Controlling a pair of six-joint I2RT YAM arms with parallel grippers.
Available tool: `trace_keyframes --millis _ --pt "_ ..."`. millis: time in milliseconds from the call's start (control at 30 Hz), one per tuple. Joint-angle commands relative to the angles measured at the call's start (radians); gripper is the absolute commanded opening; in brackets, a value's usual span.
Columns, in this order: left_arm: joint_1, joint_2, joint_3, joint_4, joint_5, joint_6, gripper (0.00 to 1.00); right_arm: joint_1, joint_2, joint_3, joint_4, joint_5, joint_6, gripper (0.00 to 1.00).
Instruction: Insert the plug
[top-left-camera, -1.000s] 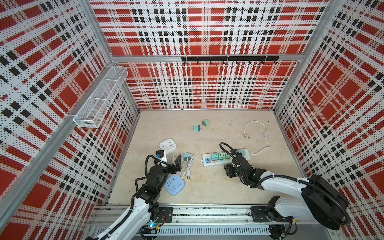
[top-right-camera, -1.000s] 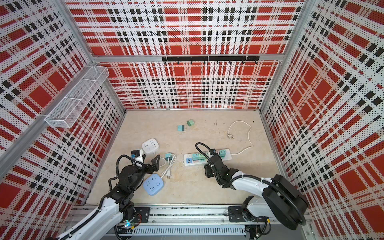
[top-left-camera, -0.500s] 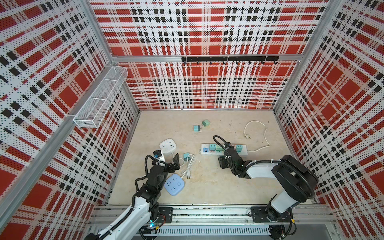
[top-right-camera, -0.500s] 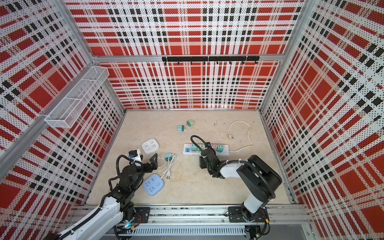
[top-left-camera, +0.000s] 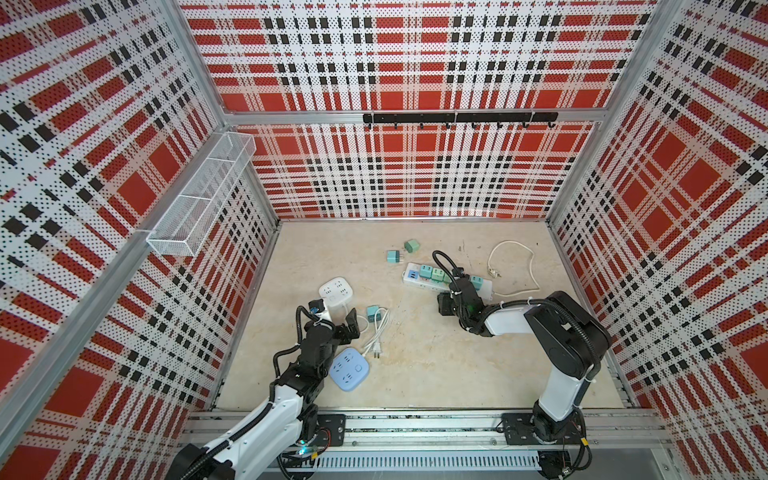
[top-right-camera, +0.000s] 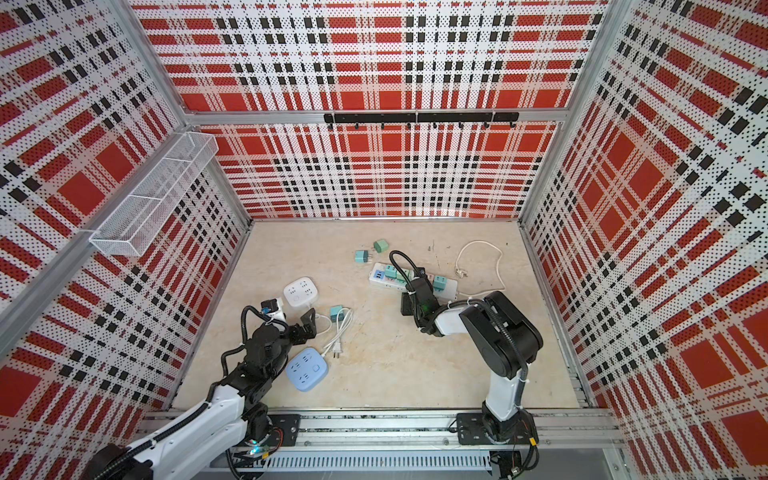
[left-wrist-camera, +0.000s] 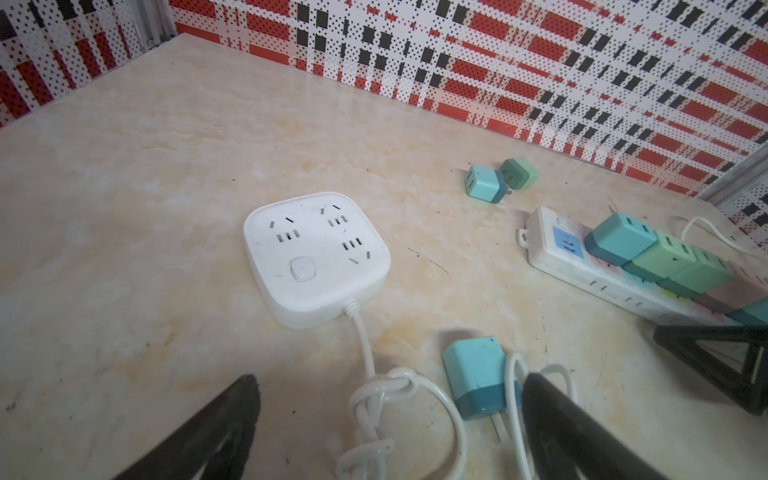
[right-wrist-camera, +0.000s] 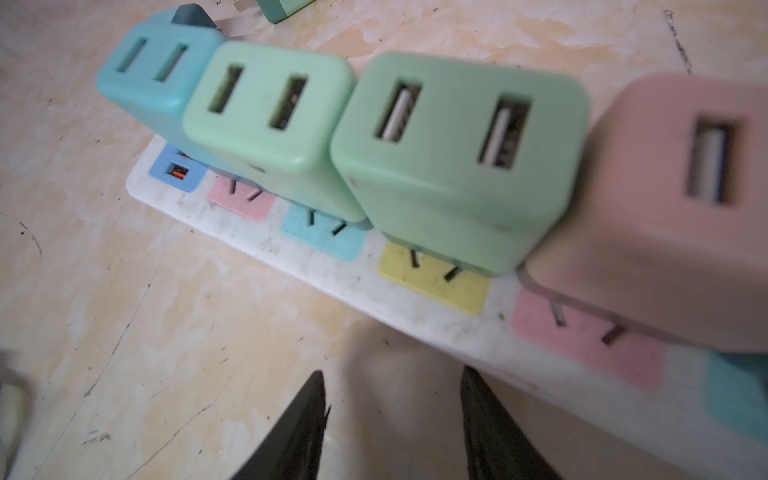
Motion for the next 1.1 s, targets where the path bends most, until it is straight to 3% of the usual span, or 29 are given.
trace_keyframes --millis 0,200,267,367,500,700,1067 --pt "0.006 0.019 0.037 -0.011 -0.113 -0.083 0.99 0.025 -0.077 -0.046 -0.041 -0.003 0.002 0.55" --pt "0.007 0.01 0.126 -0.275 -0.307 -0.285 0.99 0.224 -0.276 -0.073 -0.161 0.188 -0.045 0.65" --pt "0.007 -0.009 0.155 -0.374 -0.311 -0.376 0.99 0.286 -0.318 -0.074 -0.183 0.238 -0.053 0.67" --pt "0.007 -0.056 0.202 -0.496 -0.258 -0.407 0.99 0.353 -0.362 -0.087 -0.167 0.248 -0.047 0.68" --pt "0.007 -0.123 0.236 -0.643 -0.261 -0.476 0.99 0.428 -0.366 -0.082 -0.121 0.232 -0.048 0.7" --pt "0.007 -0.17 0.248 -0.735 -0.228 -0.471 0.99 0.503 -0.269 -0.041 -0.049 0.181 -0.039 0.75" --pt "0.008 -0.207 0.228 -0.726 -0.21 -0.448 0.99 0.512 0.001 0.07 0.165 -0.095 0.061 0.82"
